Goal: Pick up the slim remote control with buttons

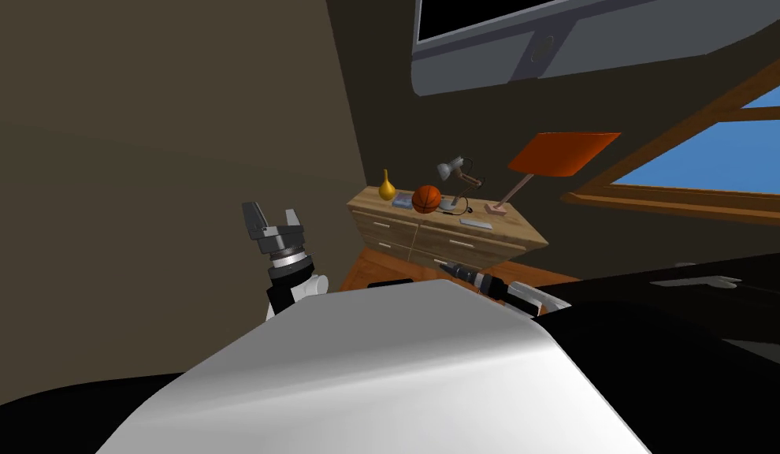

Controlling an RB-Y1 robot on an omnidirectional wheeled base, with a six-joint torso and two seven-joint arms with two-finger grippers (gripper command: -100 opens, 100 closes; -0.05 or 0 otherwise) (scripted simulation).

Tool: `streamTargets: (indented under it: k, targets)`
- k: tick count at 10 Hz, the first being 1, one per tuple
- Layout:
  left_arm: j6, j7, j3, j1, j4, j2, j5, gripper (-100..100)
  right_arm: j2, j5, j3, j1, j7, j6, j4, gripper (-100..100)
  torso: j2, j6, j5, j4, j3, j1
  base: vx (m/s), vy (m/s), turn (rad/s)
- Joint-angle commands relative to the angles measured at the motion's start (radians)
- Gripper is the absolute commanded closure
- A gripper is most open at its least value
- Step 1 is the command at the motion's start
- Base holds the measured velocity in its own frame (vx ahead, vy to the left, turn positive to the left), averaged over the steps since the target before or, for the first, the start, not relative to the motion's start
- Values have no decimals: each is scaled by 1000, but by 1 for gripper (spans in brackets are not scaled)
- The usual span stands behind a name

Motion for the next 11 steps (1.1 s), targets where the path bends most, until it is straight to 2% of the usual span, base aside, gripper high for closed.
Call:
streamTargets:
  k: [1,2,3,5,6,7,8,9,10,11]
  targets:
    - [0,0,0,0,0,0,0,0,-50,11,7,6,5,-8,21,-100,0,0,0,0,0,0,8,-6,107]
    - [0,0,0,0,0,0,0,0,-62,11,7,6,5,-8,21,-100,0,1,0,0,0,0,4,-5,-16]
    - [0,0,0,0,0,0,0,0,-99,32,22,13,13,-20,64,-100,0,1,0,0,0,0,8,-3,175]
    - [0,0,0,0,0,0,0,0,-131,32,22,13,13,-20,64,-100,0,0,0,0,0,0,6,-7,71]
    - [0,0,0,0,0,0,0,0,-171,53,35,21,23,-32,105,-100,0,1,0,0,0,0,8,-4,204]
    - [0,0,0,0,0,0,0,0,-199,53,35,21,23,-32,105,-100,0,0,0,0,0,0,9,-13,116]
    - [0,0,0,0,0,0,0,0,-232,73,48,29,33,-43,141,-100,0,1,0,0,0,0,16,-17,191]
    - [0,0,0,0,0,0,0,0,-265,73,48,29,33,-43,144,-100,-1,0,0,0,0,-1,17,-21,86]
    - [0,0,0,0,0,0,0,0,-269,73,48,29,33,-43,144,-100,-1,1,0,0,0,-1,9,-11,-26]
    - [0,0,0,0,0,0,0,0,-318,93,60,36,44,-53,178,-100,0,1,0,0,0,0,13,-12,163]
